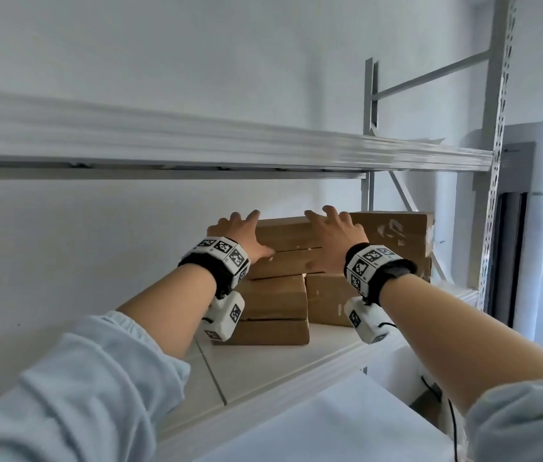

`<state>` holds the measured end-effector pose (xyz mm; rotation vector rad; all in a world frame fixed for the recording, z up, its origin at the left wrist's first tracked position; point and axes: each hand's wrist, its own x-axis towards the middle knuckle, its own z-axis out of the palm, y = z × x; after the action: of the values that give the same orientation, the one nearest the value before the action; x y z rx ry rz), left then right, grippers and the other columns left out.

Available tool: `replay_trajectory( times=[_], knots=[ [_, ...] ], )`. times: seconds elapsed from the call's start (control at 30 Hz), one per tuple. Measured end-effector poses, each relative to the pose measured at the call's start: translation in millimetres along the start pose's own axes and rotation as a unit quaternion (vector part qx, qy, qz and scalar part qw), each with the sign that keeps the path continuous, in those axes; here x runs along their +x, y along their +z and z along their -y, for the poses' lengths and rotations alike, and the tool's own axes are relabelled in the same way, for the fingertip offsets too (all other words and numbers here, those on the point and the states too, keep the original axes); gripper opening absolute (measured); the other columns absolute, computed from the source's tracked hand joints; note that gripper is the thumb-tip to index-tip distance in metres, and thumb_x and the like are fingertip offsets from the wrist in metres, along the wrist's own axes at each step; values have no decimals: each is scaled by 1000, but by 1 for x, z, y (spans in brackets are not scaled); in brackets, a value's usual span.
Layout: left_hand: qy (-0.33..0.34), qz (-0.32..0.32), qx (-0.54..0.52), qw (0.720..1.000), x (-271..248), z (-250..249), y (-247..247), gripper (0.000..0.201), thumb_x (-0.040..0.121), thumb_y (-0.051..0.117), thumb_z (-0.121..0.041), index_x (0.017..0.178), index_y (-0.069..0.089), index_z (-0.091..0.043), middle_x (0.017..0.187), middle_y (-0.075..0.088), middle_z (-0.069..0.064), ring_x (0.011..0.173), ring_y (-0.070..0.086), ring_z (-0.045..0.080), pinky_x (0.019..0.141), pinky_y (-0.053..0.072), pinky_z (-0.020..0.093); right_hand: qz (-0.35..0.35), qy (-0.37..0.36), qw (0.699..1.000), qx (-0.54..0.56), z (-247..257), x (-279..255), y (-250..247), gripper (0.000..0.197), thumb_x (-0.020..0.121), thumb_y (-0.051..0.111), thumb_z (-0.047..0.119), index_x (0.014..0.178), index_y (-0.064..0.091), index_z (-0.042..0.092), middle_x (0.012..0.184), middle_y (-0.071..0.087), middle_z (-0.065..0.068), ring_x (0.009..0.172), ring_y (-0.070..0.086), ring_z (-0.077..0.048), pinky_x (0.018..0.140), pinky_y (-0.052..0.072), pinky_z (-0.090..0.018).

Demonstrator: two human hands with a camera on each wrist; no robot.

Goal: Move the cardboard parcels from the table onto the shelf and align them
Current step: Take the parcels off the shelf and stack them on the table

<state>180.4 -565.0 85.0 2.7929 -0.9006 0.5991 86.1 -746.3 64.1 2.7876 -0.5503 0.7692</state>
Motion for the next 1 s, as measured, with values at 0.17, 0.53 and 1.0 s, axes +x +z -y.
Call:
replay_trajectory(
  times=[0.17, 0.53, 1.0],
  knots=[
    [9, 30, -54, 998, 10, -5, 23, 101, 82, 70, -60, 156, 12, -22, 137, 54, 12, 113, 60, 30, 84, 51, 37, 24, 11, 1000, -11, 5, 9, 19, 119, 57, 88, 52, 149, 16, 31, 147, 21, -9, 134, 24, -41, 88, 55, -52],
    [1, -11, -111, 994, -11, -21, 23, 124, 69, 90, -28, 155, 1, -24, 143, 36, 22, 118, 56, 35, 87, 52, 38, -116, 38, 991, -58, 13, -9, 20, 101, 61, 78, 47, 142, 23, 25, 140, 29, -15, 125, 32, -43, 92, 45, -49],
    [16, -146, -43, 988, -90, -7, -6, 105, 71, 80, -13, 149, 11, -25, 112, 48, 17, 76, 48, 26, 60, 44, 34, -155, 32, 987, -12, 35, -72, -27, 111, 53, 74, 48, 146, 17, 28, 145, 28, -12, 129, 29, -43, 97, 40, -52]
  ],
)
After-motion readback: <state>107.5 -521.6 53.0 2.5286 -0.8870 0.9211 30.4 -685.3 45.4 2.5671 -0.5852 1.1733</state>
